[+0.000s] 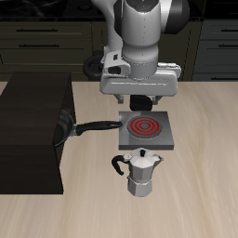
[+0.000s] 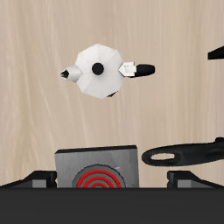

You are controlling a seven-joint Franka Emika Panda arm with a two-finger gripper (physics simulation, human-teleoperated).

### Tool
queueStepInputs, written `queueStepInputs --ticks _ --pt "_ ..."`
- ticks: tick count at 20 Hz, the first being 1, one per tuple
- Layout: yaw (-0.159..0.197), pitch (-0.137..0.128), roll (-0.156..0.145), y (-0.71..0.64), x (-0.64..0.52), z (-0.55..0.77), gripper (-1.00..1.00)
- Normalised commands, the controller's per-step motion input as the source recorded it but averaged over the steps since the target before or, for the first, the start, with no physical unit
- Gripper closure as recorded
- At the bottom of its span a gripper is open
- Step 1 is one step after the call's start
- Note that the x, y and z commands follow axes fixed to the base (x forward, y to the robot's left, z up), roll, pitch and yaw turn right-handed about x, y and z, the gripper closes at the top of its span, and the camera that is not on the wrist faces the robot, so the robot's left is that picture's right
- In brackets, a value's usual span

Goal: Place the moka pot on the stove

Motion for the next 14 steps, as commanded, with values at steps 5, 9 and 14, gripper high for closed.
queueStepInputs --ticks 5,9,14 --pt "-0.035 0.001 -0.015 -0.03 0.18 -0.02 -1.0" --pt "-0.002 -0.019 0.023 0.03 0.15 0.04 -1.0" --pt "0.01 0.007 -0.004 0.02 0.21 -0.02 -1.0"
